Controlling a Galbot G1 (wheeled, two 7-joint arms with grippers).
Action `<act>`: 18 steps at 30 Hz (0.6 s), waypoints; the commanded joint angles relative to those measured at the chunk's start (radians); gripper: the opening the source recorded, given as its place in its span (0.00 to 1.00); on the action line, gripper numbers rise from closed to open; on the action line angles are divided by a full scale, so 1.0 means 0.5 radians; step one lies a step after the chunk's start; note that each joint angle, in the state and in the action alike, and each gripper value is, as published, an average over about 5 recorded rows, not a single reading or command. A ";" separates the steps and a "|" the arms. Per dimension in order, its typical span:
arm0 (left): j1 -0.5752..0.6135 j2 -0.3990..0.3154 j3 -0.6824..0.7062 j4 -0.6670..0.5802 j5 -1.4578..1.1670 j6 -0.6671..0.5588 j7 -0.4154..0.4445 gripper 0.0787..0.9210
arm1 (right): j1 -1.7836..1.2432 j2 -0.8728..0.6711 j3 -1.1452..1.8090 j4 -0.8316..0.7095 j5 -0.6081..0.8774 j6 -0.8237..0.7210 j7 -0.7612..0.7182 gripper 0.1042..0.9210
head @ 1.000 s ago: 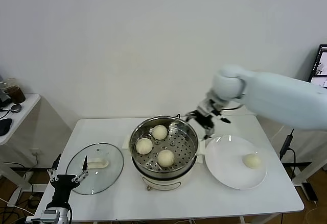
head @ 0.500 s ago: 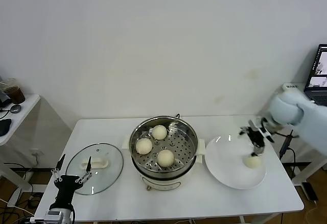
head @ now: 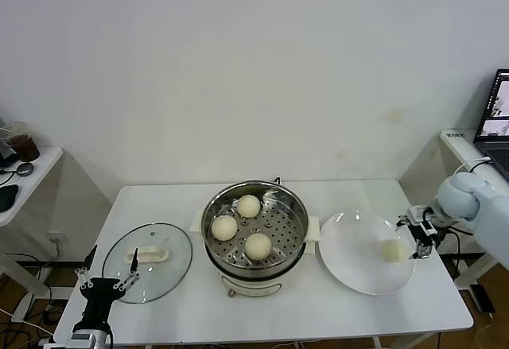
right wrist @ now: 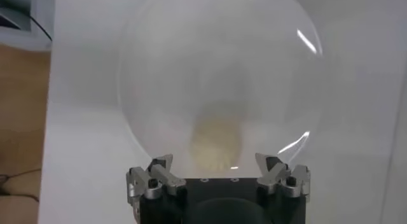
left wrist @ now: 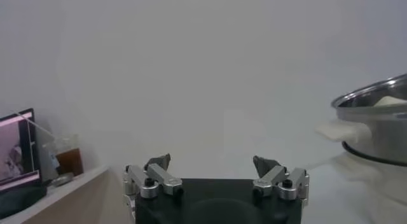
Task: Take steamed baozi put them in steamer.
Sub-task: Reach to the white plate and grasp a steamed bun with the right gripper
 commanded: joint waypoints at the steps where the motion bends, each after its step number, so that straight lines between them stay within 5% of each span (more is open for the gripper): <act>1: 0.002 -0.003 -0.010 0.002 0.006 0.000 0.000 0.88 | -0.135 0.235 0.129 -0.276 -0.173 0.114 0.027 0.88; 18: -0.019 -0.010 -0.008 0.023 0.006 0.002 0.000 0.88 | -0.113 0.355 0.102 -0.363 -0.302 0.066 -0.017 0.82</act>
